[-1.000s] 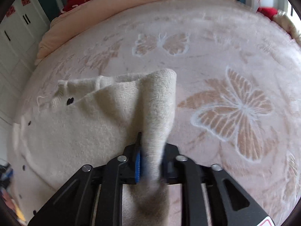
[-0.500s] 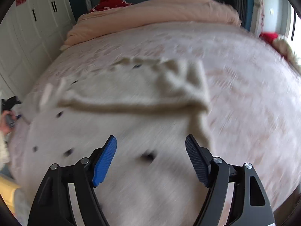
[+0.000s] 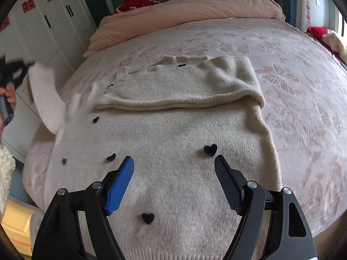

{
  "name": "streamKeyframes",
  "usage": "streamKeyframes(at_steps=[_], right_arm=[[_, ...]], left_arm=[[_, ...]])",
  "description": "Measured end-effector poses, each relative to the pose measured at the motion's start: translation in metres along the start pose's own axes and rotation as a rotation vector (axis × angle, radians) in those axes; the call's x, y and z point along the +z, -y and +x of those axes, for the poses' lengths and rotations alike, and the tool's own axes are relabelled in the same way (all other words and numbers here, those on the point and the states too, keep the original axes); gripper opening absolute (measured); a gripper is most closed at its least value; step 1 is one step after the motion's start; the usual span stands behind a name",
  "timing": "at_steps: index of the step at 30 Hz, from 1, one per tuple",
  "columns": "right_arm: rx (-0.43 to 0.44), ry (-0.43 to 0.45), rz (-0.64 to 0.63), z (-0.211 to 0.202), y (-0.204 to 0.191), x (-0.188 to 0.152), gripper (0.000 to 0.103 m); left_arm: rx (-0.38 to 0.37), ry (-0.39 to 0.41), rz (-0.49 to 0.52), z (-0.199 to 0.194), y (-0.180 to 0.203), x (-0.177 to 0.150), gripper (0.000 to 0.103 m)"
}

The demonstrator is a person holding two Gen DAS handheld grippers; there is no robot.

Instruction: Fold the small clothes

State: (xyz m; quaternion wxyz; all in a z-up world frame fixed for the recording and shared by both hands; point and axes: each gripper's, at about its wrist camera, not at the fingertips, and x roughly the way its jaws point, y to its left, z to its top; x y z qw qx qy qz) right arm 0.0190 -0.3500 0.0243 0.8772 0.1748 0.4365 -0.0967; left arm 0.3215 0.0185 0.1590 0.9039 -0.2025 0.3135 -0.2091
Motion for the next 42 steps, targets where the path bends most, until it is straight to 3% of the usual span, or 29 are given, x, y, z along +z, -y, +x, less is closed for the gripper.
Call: streamKeyframes(at_steps=[2, 5, 6, 7, 8, 11, 14, 17, 20, 24, 27, 29, 30, 31, 33, 36, 38, 40, 42], right_arm=[[-0.022, 0.000, -0.007, -0.005, 0.006, -0.006, 0.075], [-0.031, -0.005, 0.001, -0.011, 0.021, -0.015, 0.075], [-0.034, -0.006, 0.008, -0.012, 0.026, -0.017, 0.075], [-0.035, -0.008, 0.014, -0.013, 0.031, -0.020, 0.075], [-0.035, -0.013, 0.014, -0.014, 0.035, -0.021, 0.075], [-0.041, -0.019, -0.017, -0.015, 0.038, -0.019, 0.075], [-0.011, -0.003, -0.057, -0.009, 0.027, -0.001, 0.079], [0.042, -0.014, -0.054, 0.017, 0.014, 0.032, 0.082], [0.069, -0.032, 0.004, 0.056, 0.012, 0.070, 0.082], [0.085, -0.093, 0.158, 0.120, 0.030, 0.108, 0.081], [0.135, -0.123, 0.301, 0.156, 0.042, 0.117, 0.065], [0.158, -0.097, 0.362, 0.164, 0.043, 0.122, 0.036], [0.182, -0.091, 0.385, 0.165, 0.040, 0.126, 0.012], [0.198, -0.065, 0.397, 0.160, 0.037, 0.131, 0.011], [0.227, 0.048, 0.339, 0.125, 0.019, 0.152, 0.010], [0.293, 0.225, 0.270, 0.057, 0.005, 0.177, 0.006], [0.248, 0.324, 0.226, 0.022, 0.011, 0.176, 0.006], [0.130, 0.252, 0.181, 0.041, 0.022, 0.166, 0.007], [0.077, 0.065, 0.228, 0.090, 0.046, 0.146, 0.007]], left_arm=[[-0.083, -0.076, 0.064, 0.005, 0.053, -0.032, 0.008], [-0.195, -0.244, 0.145, 0.031, 0.113, -0.121, 0.012], [-0.208, -0.284, 0.136, 0.037, 0.116, -0.146, 0.026], [-0.205, -0.326, 0.106, 0.042, 0.114, -0.178, 0.047], [-0.195, -0.341, 0.085, 0.043, 0.111, -0.194, 0.052], [-0.154, -0.373, -0.006, 0.036, 0.072, -0.242, 0.053], [-0.092, -0.321, -0.166, 0.033, 0.002, -0.236, 0.061], [-0.062, -0.265, -0.316, 0.033, -0.043, -0.217, 0.064], [-0.053, -0.195, -0.416, 0.039, -0.082, -0.199, 0.064], [-0.072, -0.172, -0.500, 0.051, -0.109, -0.196, 0.063], [-0.099, -0.159, -0.558, 0.058, -0.114, -0.194, 0.059], [-0.107, -0.140, -0.545, 0.059, -0.112, -0.190, 0.057], [-0.104, -0.135, -0.539, 0.064, -0.112, -0.190, 0.049], [-0.091, -0.127, -0.543, 0.063, -0.114, -0.191, 0.034], [-0.081, -0.106, -0.576, 0.062, -0.120, -0.192, 0.015], [-0.095, -0.082, -0.610, 0.052, -0.125, -0.191, 0.012], [-0.093, -0.085, -0.582, 0.054, -0.117, -0.192, 0.015], [-0.085, -0.118, -0.549, 0.062, -0.107, -0.197, 0.015], [-0.049, -0.145, -0.512, 0.067, -0.102, -0.205, 0.015]])
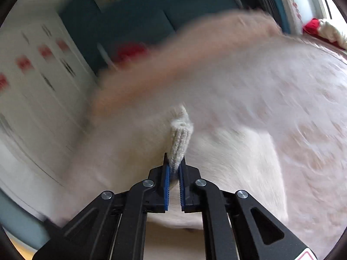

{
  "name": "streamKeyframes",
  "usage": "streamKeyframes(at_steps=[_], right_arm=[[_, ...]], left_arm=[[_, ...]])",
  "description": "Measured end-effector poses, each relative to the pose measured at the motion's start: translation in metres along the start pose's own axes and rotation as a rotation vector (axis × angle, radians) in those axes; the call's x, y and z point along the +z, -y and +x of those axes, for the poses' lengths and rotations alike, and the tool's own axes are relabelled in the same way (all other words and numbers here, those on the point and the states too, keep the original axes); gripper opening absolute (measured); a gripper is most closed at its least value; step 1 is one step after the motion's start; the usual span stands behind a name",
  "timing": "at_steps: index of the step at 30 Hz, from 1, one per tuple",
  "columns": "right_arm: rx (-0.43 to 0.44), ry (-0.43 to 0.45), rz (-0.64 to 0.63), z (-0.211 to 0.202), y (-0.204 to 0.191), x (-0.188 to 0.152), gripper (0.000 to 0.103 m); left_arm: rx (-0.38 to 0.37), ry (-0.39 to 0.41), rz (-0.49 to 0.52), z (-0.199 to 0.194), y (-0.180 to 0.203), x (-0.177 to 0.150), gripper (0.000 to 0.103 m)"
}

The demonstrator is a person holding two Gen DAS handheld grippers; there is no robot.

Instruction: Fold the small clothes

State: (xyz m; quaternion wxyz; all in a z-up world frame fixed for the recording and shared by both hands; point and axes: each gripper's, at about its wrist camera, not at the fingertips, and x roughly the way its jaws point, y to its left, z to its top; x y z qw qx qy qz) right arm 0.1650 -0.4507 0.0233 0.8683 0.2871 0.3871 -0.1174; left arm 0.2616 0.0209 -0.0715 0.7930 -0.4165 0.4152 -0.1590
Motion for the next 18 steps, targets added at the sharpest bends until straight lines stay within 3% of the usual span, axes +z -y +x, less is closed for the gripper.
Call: streamKeyframes(at_steps=[1, 2, 4, 7, 8, 10, 13, 14, 15, 17, 18], right_arm=[[0.018, -0.068, 0.046, 0.015, 0.013, -0.010, 0.007], [0.025, -0.082, 0.053, 0.019, 0.015, -0.015, 0.008], [0.028, -0.058, 0.007, 0.015, 0.008, -0.022, 0.008], [0.031, -0.090, -0.016, 0.024, -0.004, -0.022, 0.013], [0.013, -0.104, -0.024, 0.028, -0.007, -0.020, 0.014], [-0.027, -0.129, -0.037, 0.035, -0.003, -0.013, 0.027], [-0.100, -0.142, -0.068, 0.046, -0.004, -0.017, 0.030], [-0.111, -0.155, -0.067, 0.051, 0.000, -0.018, 0.026], [-0.110, -0.160, -0.065, 0.053, 0.001, -0.020, 0.009], [-0.072, -0.145, -0.080, 0.045, -0.014, -0.015, 0.008], [-0.023, -0.094, -0.105, 0.029, -0.026, -0.008, 0.007]], left_arm=[[0.015, -0.008, 0.009, 0.001, -0.001, -0.003, 0.012], [0.027, -0.014, 0.016, 0.004, -0.002, -0.005, 0.012], [0.034, -0.007, 0.024, 0.004, -0.003, -0.001, 0.013], [0.043, -0.004, 0.028, 0.007, 0.001, 0.005, 0.014], [0.046, -0.003, 0.029, 0.008, 0.000, 0.005, 0.014], [0.052, -0.002, 0.039, 0.006, -0.003, 0.001, 0.014], [0.051, -0.007, 0.032, 0.008, 0.000, 0.003, 0.015], [0.047, -0.011, 0.025, 0.008, -0.001, 0.004, 0.015], [0.046, -0.011, 0.021, 0.008, 0.002, 0.002, 0.015], [0.043, -0.015, 0.021, 0.007, 0.002, 0.002, 0.015], [0.038, -0.016, 0.018, 0.007, 0.001, 0.002, 0.015]])
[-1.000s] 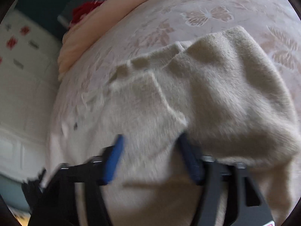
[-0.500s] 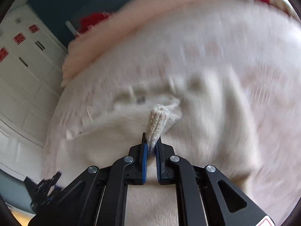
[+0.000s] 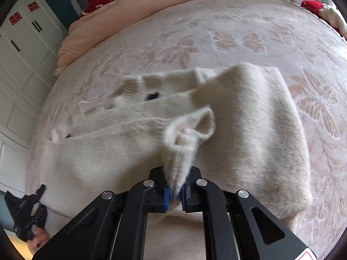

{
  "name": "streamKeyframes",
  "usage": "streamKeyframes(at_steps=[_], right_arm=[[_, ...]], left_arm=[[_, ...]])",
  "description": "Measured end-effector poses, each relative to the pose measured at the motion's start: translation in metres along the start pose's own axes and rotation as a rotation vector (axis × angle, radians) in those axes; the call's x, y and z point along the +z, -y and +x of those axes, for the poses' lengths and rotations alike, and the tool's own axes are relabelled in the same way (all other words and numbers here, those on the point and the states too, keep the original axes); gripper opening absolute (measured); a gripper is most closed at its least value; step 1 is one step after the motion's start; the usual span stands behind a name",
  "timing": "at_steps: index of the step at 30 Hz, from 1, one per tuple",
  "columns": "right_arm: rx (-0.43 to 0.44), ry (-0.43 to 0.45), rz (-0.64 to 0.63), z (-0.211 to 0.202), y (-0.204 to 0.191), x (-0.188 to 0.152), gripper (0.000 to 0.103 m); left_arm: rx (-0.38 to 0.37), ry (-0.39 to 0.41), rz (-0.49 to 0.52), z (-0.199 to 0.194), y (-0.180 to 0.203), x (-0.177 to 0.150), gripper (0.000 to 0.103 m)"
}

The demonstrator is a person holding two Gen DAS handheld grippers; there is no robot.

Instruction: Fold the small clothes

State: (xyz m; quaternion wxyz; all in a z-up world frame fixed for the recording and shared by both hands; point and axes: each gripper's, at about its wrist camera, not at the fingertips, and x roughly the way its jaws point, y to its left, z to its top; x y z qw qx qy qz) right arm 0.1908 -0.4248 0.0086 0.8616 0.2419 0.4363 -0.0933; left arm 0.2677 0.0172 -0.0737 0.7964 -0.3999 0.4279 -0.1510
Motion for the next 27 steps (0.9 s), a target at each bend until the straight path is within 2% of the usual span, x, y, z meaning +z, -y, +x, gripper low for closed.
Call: streamKeyframes(at_steps=[3, 4, 5, 7, 8, 10, 12, 15, 17, 19, 21, 23, 24, 25, 27], right_arm=[[0.095, 0.178, -0.058, -0.064, -0.027, 0.023, 0.007], [0.109, 0.242, -0.070, -0.089, -0.029, 0.030, 0.007], [0.106, 0.266, -0.074, -0.100, -0.023, 0.033, 0.007], [0.059, 0.236, -0.063, -0.094, -0.003, 0.030, 0.007], [-0.012, 0.178, -0.050, -0.074, 0.017, 0.021, 0.007], [-0.082, 0.069, 0.004, -0.036, 0.050, 0.005, 0.007], [-0.103, -0.001, 0.086, -0.008, 0.084, -0.016, 0.007], [-0.032, 0.040, 0.187, -0.013, 0.098, -0.027, 0.007], [-0.017, 0.103, 0.165, -0.029, 0.092, -0.026, 0.007], [-0.045, 0.089, 0.135, -0.024, 0.090, -0.028, 0.008], [-0.089, -0.034, 0.107, 0.005, 0.095, -0.033, 0.008], [-0.083, -0.018, 0.101, -0.001, 0.093, -0.038, 0.010], [-0.086, 0.001, 0.123, -0.012, 0.092, -0.038, 0.018], [-0.099, 0.026, 0.135, -0.022, 0.091, -0.038, 0.025], [-0.165, 0.076, 0.107, -0.044, 0.080, -0.040, 0.027]], left_arm=[[-0.017, -0.009, -0.010, 0.001, -0.002, 0.001, 0.016], [-0.015, -0.011, -0.006, 0.001, -0.002, 0.001, 0.016], [-0.013, -0.011, -0.002, 0.002, -0.002, 0.000, 0.016], [-0.031, -0.019, 0.016, 0.004, 0.001, -0.002, 0.020], [-0.024, -0.022, 0.029, 0.005, 0.003, -0.004, 0.020], [-0.004, -0.037, 0.069, 0.009, 0.008, -0.008, 0.019], [-0.003, -0.053, 0.093, 0.013, 0.011, -0.013, 0.018], [0.003, -0.056, 0.129, 0.013, 0.016, -0.016, 0.021], [0.002, -0.054, 0.125, 0.013, 0.016, -0.016, 0.022], [0.007, -0.050, 0.128, 0.014, 0.016, -0.016, 0.022], [0.017, -0.044, 0.145, 0.014, 0.017, -0.017, 0.022], [0.025, -0.041, 0.159, 0.014, 0.019, -0.019, 0.022], [0.023, -0.040, 0.158, 0.012, 0.020, -0.019, 0.022], [0.023, -0.038, 0.149, 0.010, 0.020, -0.019, 0.022], [0.029, -0.010, 0.120, 0.004, 0.019, -0.018, 0.022]])
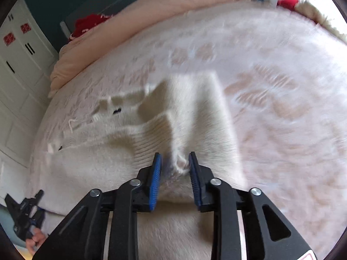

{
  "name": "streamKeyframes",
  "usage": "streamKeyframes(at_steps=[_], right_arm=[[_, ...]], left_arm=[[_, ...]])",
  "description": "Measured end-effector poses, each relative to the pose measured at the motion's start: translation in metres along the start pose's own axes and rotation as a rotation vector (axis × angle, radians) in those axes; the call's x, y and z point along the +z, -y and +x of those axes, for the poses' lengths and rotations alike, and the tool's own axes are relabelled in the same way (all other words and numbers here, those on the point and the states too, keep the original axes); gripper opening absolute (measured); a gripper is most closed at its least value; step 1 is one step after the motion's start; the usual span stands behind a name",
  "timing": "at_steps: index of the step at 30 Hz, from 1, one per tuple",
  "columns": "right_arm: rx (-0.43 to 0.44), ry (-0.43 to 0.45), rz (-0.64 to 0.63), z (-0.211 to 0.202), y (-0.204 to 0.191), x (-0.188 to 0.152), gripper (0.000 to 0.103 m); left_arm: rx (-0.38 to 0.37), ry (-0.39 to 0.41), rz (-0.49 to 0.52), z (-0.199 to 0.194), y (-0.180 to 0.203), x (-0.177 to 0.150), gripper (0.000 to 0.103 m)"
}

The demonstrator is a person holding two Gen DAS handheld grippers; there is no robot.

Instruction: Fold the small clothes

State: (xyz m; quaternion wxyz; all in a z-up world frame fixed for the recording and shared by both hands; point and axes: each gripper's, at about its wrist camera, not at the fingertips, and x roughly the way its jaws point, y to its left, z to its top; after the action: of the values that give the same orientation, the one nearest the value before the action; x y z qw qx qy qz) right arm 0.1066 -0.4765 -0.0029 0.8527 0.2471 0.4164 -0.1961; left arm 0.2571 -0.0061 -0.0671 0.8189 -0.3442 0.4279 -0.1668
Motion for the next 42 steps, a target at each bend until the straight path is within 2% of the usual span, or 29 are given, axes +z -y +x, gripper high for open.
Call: streamKeyframes(at_steps=[2, 3, 6, 8, 11, 13, 18, 22, 23, 24, 25, 26, 28, 30, 31, 33, 34, 38, 40, 42], right_arm=[[-0.045, 0.041, -0.049, -0.017, -0.009, 0.000, 0.036], [-0.048, 0.042, -0.069, -0.018, -0.012, 0.005, 0.045], [-0.070, 0.041, -0.115, -0.013, -0.027, 0.013, 0.045], [-0.004, 0.033, -0.087, -0.015, -0.031, 0.020, 0.045], [0.122, -0.020, -0.073, -0.004, -0.057, 0.026, 0.045], [0.190, -0.064, -0.102, 0.012, -0.090, 0.032, 0.045], [0.239, -0.149, -0.319, 0.064, -0.203, 0.035, 0.046], [0.169, -0.247, -0.450, 0.127, -0.263, 0.021, 0.048], [0.150, -0.260, -0.466, 0.137, -0.268, 0.016, 0.048], [0.116, -0.235, -0.504, 0.145, -0.275, 0.011, 0.041], [0.100, -0.214, -0.530, 0.144, -0.280, 0.010, 0.025], [0.108, -0.213, -0.526, 0.142, -0.284, 0.011, 0.013], [0.165, -0.195, -0.486, 0.128, -0.290, 0.018, 0.007], [0.208, -0.165, -0.514, 0.119, -0.301, 0.016, 0.006], [0.203, -0.183, -0.535, 0.125, -0.304, 0.012, 0.008], [0.157, -0.247, -0.571, 0.147, -0.304, 0.001, 0.013], [0.174, -0.228, -0.560, 0.143, -0.301, 0.002, 0.014], [0.261, -0.120, -0.436, 0.074, -0.254, 0.021, 0.020], [0.195, -0.043, -0.360, 0.036, -0.199, 0.022, 0.044], [0.081, -0.004, -0.254, 0.011, -0.129, 0.018, 0.049]], left_arm=[[0.000, 0.022, -0.032, -0.006, -0.005, 0.002, 0.023], [-0.001, 0.022, -0.045, -0.006, -0.008, 0.003, 0.023], [0.007, 0.007, -0.043, -0.005, -0.007, 0.003, 0.023], [0.033, 0.022, -0.021, -0.012, -0.002, -0.001, 0.023], [0.034, 0.045, 0.017, -0.025, 0.006, -0.008, 0.036], [0.041, 0.044, 0.051, -0.027, 0.012, -0.012, 0.045], [0.045, 0.034, 0.034, -0.021, 0.010, -0.012, 0.047], [0.047, 0.030, 0.032, -0.018, 0.008, -0.010, 0.048], [0.048, 0.030, 0.036, -0.017, 0.008, -0.010, 0.048], [0.050, 0.027, 0.039, -0.017, 0.009, -0.010, 0.048], [0.050, 0.026, 0.039, -0.016, 0.009, -0.010, 0.048], [0.050, 0.024, 0.037, -0.016, 0.009, -0.010, 0.048], [0.046, 0.025, 0.023, -0.017, 0.008, -0.009, 0.048], [0.040, 0.031, 0.004, -0.019, 0.006, -0.008, 0.048], [0.039, 0.030, 0.000, -0.018, 0.005, -0.008, 0.049], [0.042, 0.029, 0.008, -0.016, 0.005, -0.008, 0.049], [0.045, 0.027, 0.018, -0.015, 0.006, -0.008, 0.049], [0.041, 0.025, 0.043, -0.016, 0.008, -0.008, 0.051], [0.043, 0.019, 0.030, -0.014, 0.007, -0.007, 0.051], [0.049, 0.022, 0.031, -0.013, 0.008, -0.007, 0.052]])
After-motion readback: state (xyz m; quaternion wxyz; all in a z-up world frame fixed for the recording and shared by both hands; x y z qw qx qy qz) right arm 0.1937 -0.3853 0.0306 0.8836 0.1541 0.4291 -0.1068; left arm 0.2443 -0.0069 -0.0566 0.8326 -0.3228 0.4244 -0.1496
